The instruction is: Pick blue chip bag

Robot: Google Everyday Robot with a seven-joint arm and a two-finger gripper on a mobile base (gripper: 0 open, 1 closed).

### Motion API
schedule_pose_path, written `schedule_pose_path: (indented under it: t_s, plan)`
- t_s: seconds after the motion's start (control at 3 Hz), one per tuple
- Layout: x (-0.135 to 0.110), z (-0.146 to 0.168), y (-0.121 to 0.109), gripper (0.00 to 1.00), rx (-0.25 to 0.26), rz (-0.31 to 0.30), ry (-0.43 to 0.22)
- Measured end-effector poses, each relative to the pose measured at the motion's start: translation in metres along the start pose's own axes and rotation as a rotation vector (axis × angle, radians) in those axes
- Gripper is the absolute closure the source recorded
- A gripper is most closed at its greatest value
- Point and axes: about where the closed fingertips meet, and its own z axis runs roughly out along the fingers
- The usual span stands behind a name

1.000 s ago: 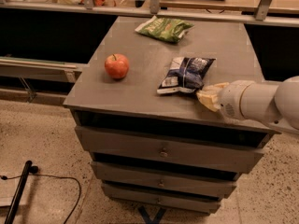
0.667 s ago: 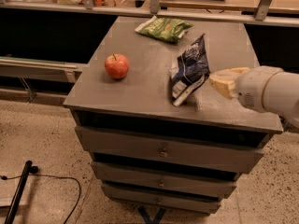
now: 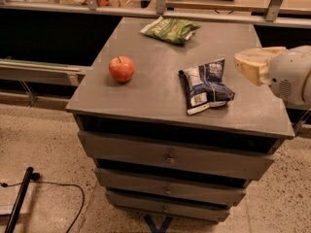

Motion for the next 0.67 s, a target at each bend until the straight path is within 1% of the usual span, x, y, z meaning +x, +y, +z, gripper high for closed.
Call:
schedule_pose_path:
  t_s: [0.33,0.67]
  plan:
    - [-0.008,-0.007,-0.001,0.81,-0.016,0.005,0.005]
    - [0.004,0.002,0.002,0.58,-0.046,0.036,0.032]
